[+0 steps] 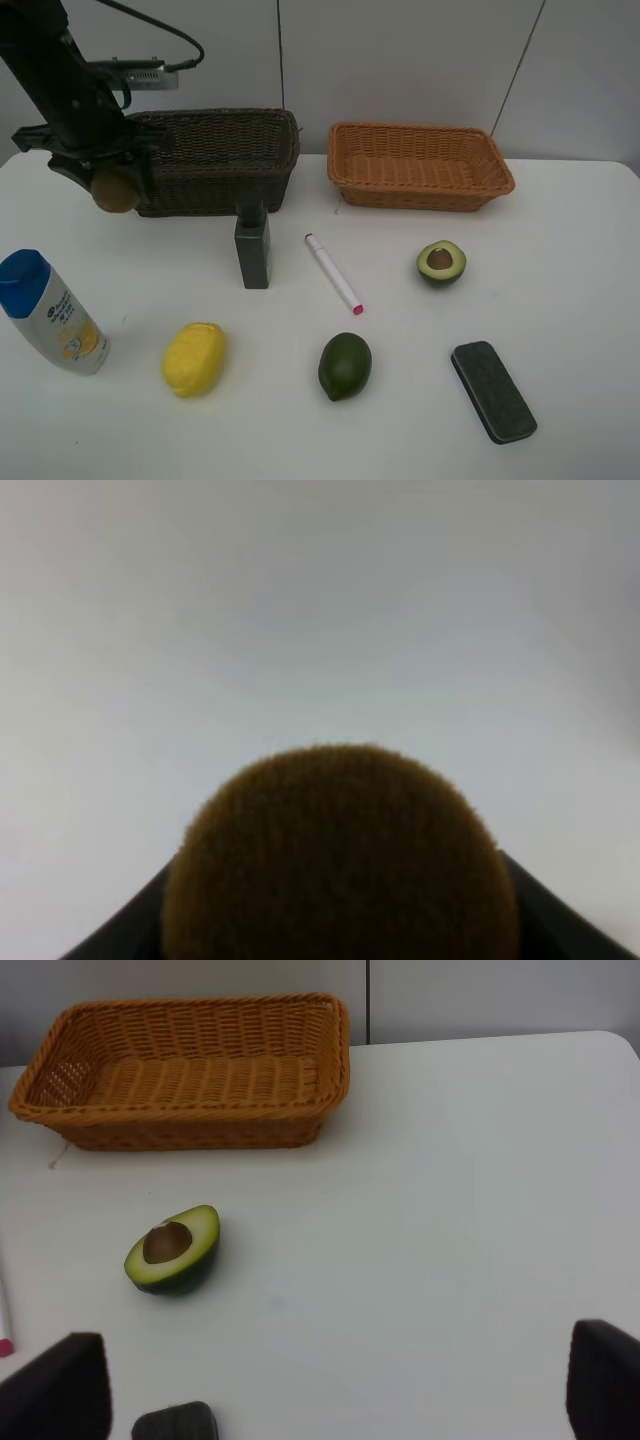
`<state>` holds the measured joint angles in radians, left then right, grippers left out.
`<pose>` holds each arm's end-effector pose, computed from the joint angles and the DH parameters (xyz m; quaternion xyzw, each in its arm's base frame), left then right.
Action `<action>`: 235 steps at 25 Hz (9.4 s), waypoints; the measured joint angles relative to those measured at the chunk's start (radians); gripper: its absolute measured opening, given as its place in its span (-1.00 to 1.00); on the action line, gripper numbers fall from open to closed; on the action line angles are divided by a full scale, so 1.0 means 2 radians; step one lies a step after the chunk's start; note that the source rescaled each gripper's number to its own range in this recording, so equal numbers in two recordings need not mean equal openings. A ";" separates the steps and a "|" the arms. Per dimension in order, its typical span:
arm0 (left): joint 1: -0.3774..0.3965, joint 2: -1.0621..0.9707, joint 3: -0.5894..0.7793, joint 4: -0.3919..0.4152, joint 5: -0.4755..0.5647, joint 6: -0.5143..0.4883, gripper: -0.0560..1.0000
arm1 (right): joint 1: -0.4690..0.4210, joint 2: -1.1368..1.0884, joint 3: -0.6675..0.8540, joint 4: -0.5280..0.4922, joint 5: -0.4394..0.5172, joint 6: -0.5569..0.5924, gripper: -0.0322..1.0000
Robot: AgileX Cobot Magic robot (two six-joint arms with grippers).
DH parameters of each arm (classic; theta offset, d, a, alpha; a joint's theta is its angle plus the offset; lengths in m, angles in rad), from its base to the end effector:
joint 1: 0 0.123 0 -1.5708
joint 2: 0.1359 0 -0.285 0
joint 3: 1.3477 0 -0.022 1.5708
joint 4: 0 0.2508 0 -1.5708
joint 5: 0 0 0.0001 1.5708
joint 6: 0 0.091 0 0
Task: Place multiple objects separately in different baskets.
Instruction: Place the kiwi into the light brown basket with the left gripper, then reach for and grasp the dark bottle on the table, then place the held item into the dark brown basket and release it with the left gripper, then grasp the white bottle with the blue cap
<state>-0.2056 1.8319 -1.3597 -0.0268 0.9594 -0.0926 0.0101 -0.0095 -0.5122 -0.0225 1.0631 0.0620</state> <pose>0.3630 -0.0777 0.2234 0.0497 0.9923 -0.0284 0.1099 -0.0078 -0.0019 0.2804 0.0226 0.8478 0.0079 0.5298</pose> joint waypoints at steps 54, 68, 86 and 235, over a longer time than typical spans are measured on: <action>-0.194 0.070 -0.364 -0.040 0.120 -0.055 0.99 | 0.000 0.000 0.000 0.001 0.000 0.000 1.00; -0.194 -0.099 0.029 -0.020 0.081 -0.164 0.99 | 0.000 0.000 0.000 0.002 0.000 0.000 1.00; -0.194 0.069 0.033 0.013 -0.119 -0.215 0.99 | 0.000 0.000 0.000 0.002 0.000 0.000 1.00; -0.043 -0.150 0.243 0.058 0.029 -0.092 0.99 | 0.000 0.000 0.000 0.002 0.000 0.000 1.00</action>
<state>-0.2920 1.5320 -0.8740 0.0900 1.0182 -0.2761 0.0101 -0.0095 -0.5122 -0.0184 1.0631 0.0620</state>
